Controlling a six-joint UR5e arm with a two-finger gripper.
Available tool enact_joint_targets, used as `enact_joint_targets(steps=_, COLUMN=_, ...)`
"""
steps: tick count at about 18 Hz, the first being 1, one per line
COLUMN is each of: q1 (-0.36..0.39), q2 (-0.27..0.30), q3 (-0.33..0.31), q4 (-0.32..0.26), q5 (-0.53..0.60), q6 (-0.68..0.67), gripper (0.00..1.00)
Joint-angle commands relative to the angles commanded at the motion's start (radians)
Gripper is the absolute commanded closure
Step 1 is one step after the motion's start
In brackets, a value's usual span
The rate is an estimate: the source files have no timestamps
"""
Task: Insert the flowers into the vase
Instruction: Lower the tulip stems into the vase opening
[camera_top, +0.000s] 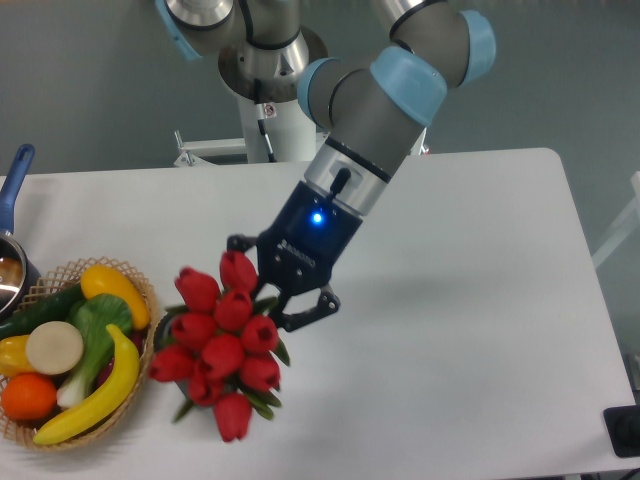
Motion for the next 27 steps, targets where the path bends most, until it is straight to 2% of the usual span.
enact_joint_targets(steps=3, q1=0.018, q2=0.006, q3=-0.002, q4=0.000, q5=-0.083, q6=0.000, gripper=0.99)
enact_joint_targets(steps=9, q1=0.003, q2=0.006, q3=-0.003, q4=0.000, q5=-0.098, q6=0.011, gripper=0.97)
enact_joint_targets(steps=11, q1=0.002, q2=0.000, q3=-0.002, q4=0.000, q5=-0.123, q6=0.017, gripper=0.92)
enact_joint_targets(steps=13, q1=-0.018, q2=-0.008, q3=0.011, q4=0.005, q5=-0.155, q6=0.026, gripper=0.92)
enact_joint_targets(steps=19, q1=-0.069, q2=-0.098, q3=0.071, q4=0.041, q5=-0.158, q6=0.031, gripper=0.88)
enact_joint_targets(steps=27, q1=-0.084, q2=-0.100, q3=0.029, q4=0.043, q5=-0.158, q6=0.029, gripper=0.85)
